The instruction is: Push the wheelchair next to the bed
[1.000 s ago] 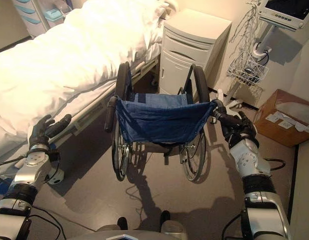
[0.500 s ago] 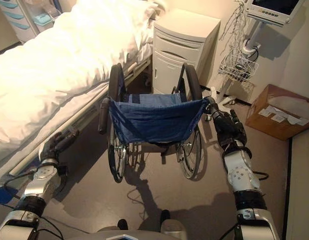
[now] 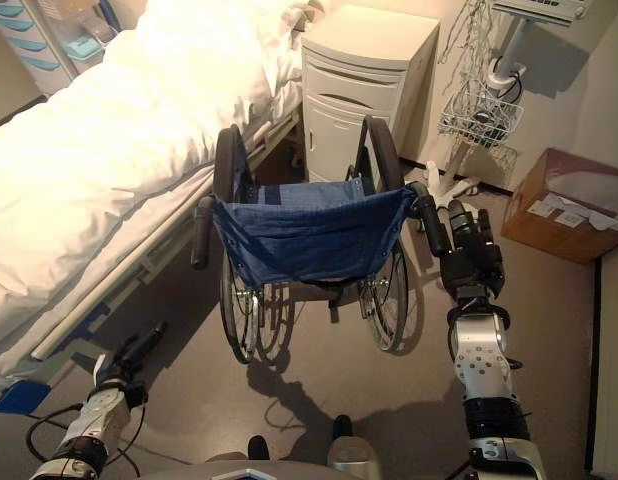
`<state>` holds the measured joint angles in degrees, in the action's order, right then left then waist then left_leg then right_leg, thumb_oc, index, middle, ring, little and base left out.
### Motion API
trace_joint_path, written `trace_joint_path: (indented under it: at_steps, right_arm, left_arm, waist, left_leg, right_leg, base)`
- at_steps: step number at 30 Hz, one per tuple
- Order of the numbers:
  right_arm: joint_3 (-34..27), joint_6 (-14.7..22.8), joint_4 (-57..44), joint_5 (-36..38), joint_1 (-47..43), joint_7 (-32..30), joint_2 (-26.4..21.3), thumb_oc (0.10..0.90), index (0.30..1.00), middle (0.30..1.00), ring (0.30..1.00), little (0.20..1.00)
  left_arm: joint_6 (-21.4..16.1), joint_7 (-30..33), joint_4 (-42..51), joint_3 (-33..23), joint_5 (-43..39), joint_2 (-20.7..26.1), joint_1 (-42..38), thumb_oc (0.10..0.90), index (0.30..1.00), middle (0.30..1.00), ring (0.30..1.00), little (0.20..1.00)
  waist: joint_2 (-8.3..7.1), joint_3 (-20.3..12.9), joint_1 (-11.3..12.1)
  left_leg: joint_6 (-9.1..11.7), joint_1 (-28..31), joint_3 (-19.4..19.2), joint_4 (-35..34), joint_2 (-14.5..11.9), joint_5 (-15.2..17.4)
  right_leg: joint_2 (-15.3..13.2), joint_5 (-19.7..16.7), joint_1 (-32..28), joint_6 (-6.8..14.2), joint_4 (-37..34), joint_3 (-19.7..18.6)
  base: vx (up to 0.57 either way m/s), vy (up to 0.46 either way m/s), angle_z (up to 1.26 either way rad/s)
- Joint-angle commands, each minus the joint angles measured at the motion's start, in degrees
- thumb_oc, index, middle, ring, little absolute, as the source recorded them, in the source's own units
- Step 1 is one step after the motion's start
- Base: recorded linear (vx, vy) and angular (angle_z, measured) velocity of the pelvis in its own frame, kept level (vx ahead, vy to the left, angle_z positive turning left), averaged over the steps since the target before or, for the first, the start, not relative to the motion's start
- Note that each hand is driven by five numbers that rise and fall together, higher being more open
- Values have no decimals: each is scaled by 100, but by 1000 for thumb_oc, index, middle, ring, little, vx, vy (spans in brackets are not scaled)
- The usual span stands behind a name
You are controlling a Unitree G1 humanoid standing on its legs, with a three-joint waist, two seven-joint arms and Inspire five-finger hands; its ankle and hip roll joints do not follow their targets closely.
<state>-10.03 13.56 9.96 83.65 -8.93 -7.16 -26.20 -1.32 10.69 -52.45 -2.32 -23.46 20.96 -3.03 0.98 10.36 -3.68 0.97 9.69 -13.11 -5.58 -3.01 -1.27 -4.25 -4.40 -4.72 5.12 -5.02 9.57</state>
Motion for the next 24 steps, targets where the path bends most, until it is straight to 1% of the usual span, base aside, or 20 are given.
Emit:
trace_joint_path:
  at_steps: [1,3,4,5,11,12,14,16,17,19,20,21,23,24]
  right_arm:
    - [-1196,1344,-408,96,-1038,541,-334,800,900,900,900,900]
    - [-1336,1556,-58,140,-842,404,-350,800,900,900,900,900]
    - [-1355,1583,0,133,-796,368,-334,800,900,900,900,900]
    - [-1393,1641,177,8,-641,181,-281,800,900,900,900,900]
    - [-1307,1515,952,-801,-132,-193,46,800,900,900,900,900]
    - [-1227,1507,1307,-1103,23,-195,146,800,900,900,900,900]
    - [-1162,1464,1630,-1409,190,-204,222,800,900,900,900,900]
    - [-1042,1361,2027,-1891,358,-277,257,800,900,900,900,900]
    - [-875,1214,2290,-2578,496,-520,318,800,900,900,900,900]
    - [-515,1174,2800,-3270,743,-622,391,800,900,900,900,900]
    - [-397,1063,2997,-3662,816,-728,425,800,900,900,900,900]
    - [-323,993,3118,-3789,851,-771,440,800,900,900,900,900]
    - [-119,986,3751,-4286,944,-710,577,800,900,900,900,900]
    - [-6,839,3940,-4437,981,-744,637,800,900,900,900,900]
  left_arm:
    - [-799,-200,-234,90,-194,359,-197,800,900,900,900,900]
    - [-851,-245,-297,160,-231,247,-102,800,900,900,900,900]
    - [-857,-249,-302,183,-234,216,-77,800,900,900,900,900]
    - [-837,-261,-314,220,-262,152,-14,800,900,900,900,900]
    - [-804,-378,-476,300,-277,-43,139,800,900,900,900,900]
    - [-824,-424,-521,332,-207,-91,164,800,900,900,900,900]
    - [-867,-446,-558,363,-161,-121,201,800,900,900,900,900]
    - [-896,-480,-556,425,-56,-154,244,800,900,900,900,900]
    - [-911,-482,-534,484,-5,-191,292,800,900,900,900,900]
    - [-933,-504,-483,535,13,-222,378,800,900,900,900,900]
    - [-953,-510,-495,554,-2,-235,397,800,900,900,900,900]
    - [-959,-506,-496,558,-3,-246,405,800,900,900,900,900]
    - [-1087,-461,-558,610,73,-288,415,800,900,900,900,900]
    - [-1142,-471,-565,621,126,-308,431,800,900,900,900,900]
  waist:
    - [-199,-732,53]
    - [-185,-714,43]
    - [-181,-709,40]
    - [-164,-692,31]
    - [-145,-636,21]
    - [-141,-609,15]
    - [-143,-590,2]
    - [-146,-558,-3]
    - [-145,-530,-4]
    - [-141,-477,-11]
    - [-139,-460,-14]
    - [-138,-451,-15]
    - [-132,-416,-14]
    - [-133,-391,-10]
  left_leg:
    - [-143,-218,-173,339,422,625]
    - [-144,-219,-168,335,420,623]
    - [-145,-221,-168,338,418,620]
    - [-147,-224,-172,336,414,613]
    - [-158,-231,-153,338,393,592]
    - [-157,-232,-141,335,385,584]
    - [-155,-230,-122,325,380,575]
    - [-150,-239,-107,328,374,567]
    - [-147,-248,-85,332,370,552]
    - [-137,-268,-51,334,354,527]
    - [-135,-278,-39,340,348,521]
    - [-134,-284,-35,343,343,516]
    - [-131,-291,-9,348,325,508]
    - [-130,-297,-1,360,314,504]
  right_leg:
    - [43,667,73,182,653,56]
    - [51,674,83,182,659,38]
    - [52,673,85,181,662,32]
    - [57,675,96,179,669,18]
    - [94,690,108,146,685,-24]
    - [105,693,111,136,692,-29]
    - [115,694,110,129,691,-26]
    - [128,698,111,119,692,-21]
    - [142,699,106,104,690,-20]
    - [165,703,116,81,694,-4]
    - [173,711,121,73,701,1]
    - [178,715,122,66,701,3]
    - [206,735,122,46,704,2]
    - [215,741,117,33,703,4]
  base:
    - [0,0,0]
    - [-6,-18,0]
    - [-27,-40,-1]
    - [-23,-36,-4]
    - [-21,-53,-11]
    - [-30,-70,-1]
    - [-27,-60,2]
    - [-33,-71,1]
    - [-52,-90,-1]
    - [-58,-71,-1]
    - [-43,-42,1]
    - [-36,-39,2]
    - [-36,-44,4]
    - [-39,-44,6]
